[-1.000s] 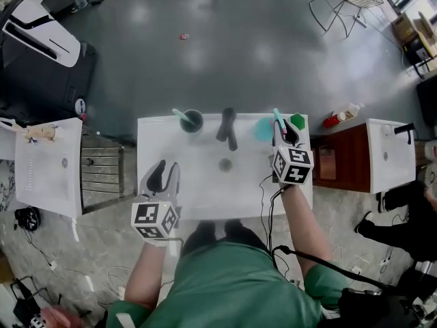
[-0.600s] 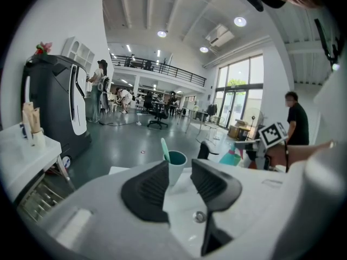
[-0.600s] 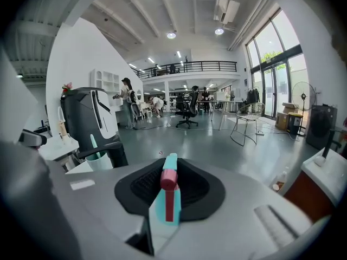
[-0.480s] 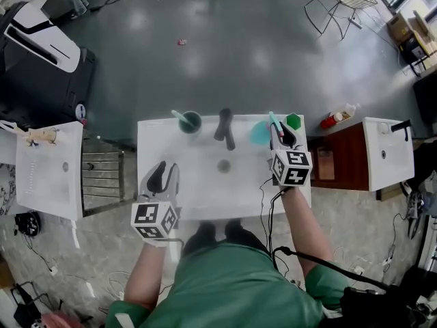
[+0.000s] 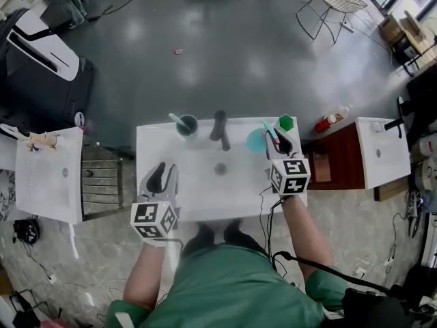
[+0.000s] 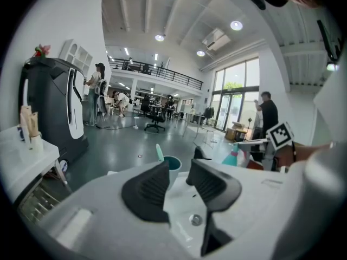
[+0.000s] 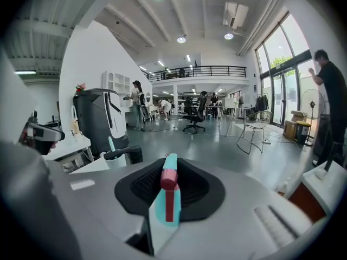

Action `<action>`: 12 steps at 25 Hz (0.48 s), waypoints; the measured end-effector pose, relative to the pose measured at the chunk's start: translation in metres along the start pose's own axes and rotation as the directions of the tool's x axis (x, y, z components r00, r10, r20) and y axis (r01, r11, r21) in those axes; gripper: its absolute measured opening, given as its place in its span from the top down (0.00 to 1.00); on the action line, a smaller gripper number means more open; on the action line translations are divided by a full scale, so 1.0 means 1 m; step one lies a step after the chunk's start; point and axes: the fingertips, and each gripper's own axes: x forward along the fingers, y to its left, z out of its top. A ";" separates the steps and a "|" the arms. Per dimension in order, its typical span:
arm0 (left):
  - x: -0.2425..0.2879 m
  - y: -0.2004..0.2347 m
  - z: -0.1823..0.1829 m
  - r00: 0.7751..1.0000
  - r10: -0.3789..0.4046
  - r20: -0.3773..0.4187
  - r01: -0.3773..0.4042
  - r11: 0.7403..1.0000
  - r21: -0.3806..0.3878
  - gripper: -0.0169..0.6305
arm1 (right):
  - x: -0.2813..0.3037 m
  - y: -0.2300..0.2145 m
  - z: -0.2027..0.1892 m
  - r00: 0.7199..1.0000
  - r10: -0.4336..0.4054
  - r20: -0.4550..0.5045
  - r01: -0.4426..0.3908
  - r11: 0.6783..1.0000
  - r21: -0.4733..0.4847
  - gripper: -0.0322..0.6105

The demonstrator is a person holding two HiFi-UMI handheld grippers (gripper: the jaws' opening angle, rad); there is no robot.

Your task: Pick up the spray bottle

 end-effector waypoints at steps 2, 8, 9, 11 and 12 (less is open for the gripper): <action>-0.003 -0.002 0.004 1.000 -0.003 0.011 0.003 1.000 0.006 0.78 | -0.009 0.005 0.005 1.000 0.018 0.007 -0.018 1.000 -0.005 0.85; -0.011 -0.008 0.016 0.999 -0.012 0.043 0.011 1.000 0.018 0.78 | -0.039 0.021 0.020 0.997 0.066 0.031 -0.066 0.998 -0.020 0.85; -0.012 -0.010 0.016 0.999 -0.015 0.046 0.014 1.000 0.019 0.78 | -0.043 0.025 0.022 0.997 0.075 0.034 -0.074 0.997 -0.023 0.85; -0.013 -0.013 0.018 0.998 -0.024 0.051 0.023 1.000 0.020 0.78 | -0.051 0.033 0.026 0.995 0.092 0.040 -0.091 0.995 -0.032 0.85; -0.014 -0.016 0.019 0.998 -0.028 0.053 0.027 0.999 0.021 0.78 | -0.055 0.037 0.028 0.994 0.101 0.041 -0.099 0.994 -0.037 0.85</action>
